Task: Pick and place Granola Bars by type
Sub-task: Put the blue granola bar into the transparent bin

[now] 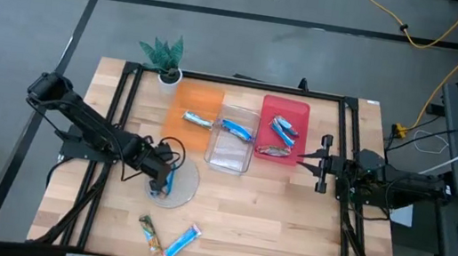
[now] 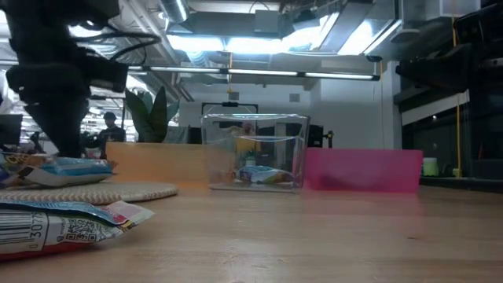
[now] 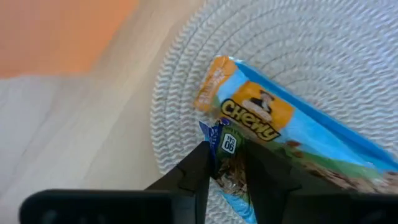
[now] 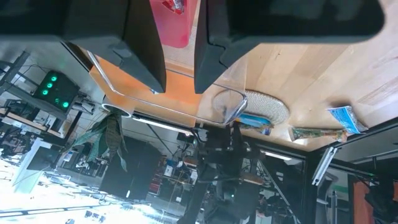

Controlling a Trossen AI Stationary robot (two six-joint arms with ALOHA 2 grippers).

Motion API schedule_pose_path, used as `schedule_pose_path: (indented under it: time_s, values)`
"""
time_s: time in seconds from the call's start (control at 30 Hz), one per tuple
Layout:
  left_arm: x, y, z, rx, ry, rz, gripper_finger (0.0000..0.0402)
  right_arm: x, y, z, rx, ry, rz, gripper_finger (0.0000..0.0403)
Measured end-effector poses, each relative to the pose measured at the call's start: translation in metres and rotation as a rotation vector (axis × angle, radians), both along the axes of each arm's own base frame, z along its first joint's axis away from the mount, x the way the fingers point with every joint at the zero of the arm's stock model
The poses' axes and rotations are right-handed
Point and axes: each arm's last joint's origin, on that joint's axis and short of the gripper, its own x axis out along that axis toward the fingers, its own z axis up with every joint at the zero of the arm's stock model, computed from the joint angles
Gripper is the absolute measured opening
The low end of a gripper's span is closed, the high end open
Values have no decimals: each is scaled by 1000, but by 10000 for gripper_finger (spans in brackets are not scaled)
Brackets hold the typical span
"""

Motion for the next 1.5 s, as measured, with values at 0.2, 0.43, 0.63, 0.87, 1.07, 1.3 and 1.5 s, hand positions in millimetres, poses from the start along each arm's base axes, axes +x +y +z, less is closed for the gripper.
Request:
schedule_pose_path:
  time_s: [0.2, 0.43, 0.63, 0.87, 1.07, 1.3, 1.5]
  values:
    - [4, -1, 12, 25, 4, -19, 64, 0, 0, 0, 0, 0, 0, 87]
    - [4, 0, 24, 61, 49, -23, 61, 0, 0, 0, 0, 0, 0, 87]
    - [5, -1, 41, 67, 62, -31, 60, 0, 0, 0, 0, 0, 0, 87]
    - [9, -2, 71, 76, -6, -59, 60, 0, 0, 0, 0, 0, 0, 87]
    - [14, -3, 102, 69, -115, -93, 60, 0, 0, 0, 0, 0, 0, 87]
    - [20, -5, 137, 77, -228, -157, 60, 0, 0, 0, 0, 0, 0, 87]
    - [27, 0, 160, 97, -312, -175, 60, 0, 0, 0, 0, 0, 0, 87]
